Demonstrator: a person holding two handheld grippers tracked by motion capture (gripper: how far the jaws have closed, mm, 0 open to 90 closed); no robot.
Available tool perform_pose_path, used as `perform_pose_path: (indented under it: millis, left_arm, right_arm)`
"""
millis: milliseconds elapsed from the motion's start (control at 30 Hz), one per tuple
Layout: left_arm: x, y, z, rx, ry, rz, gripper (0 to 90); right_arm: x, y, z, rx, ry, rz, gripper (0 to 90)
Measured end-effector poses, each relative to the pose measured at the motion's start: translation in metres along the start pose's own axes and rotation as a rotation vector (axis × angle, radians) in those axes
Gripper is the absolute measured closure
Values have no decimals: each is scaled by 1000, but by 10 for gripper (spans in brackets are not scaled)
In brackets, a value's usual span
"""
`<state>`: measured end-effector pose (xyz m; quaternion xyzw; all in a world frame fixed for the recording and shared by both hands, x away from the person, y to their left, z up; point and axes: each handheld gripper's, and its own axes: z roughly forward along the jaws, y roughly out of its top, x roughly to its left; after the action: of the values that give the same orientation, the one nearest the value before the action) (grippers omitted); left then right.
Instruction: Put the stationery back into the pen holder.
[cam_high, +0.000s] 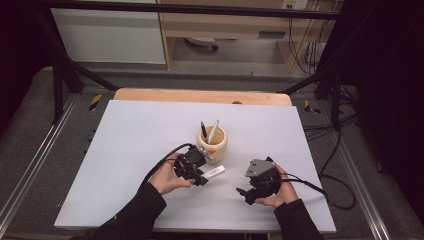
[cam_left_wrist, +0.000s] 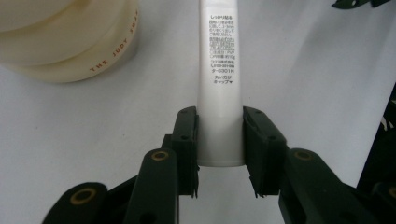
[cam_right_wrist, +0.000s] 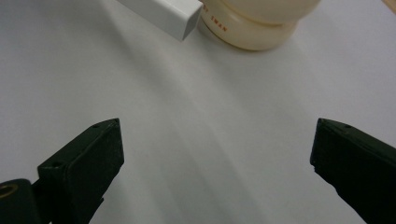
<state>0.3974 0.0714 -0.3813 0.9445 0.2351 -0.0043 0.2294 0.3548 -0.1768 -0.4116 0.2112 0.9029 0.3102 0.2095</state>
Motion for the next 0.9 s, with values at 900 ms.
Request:
perform_pose_path:
  millis: [900]
  left_arm:
    - [-3,11,-7,42,-30,32,670]
  right_arm:
    - [29,44,12,2,-14,-403,110]
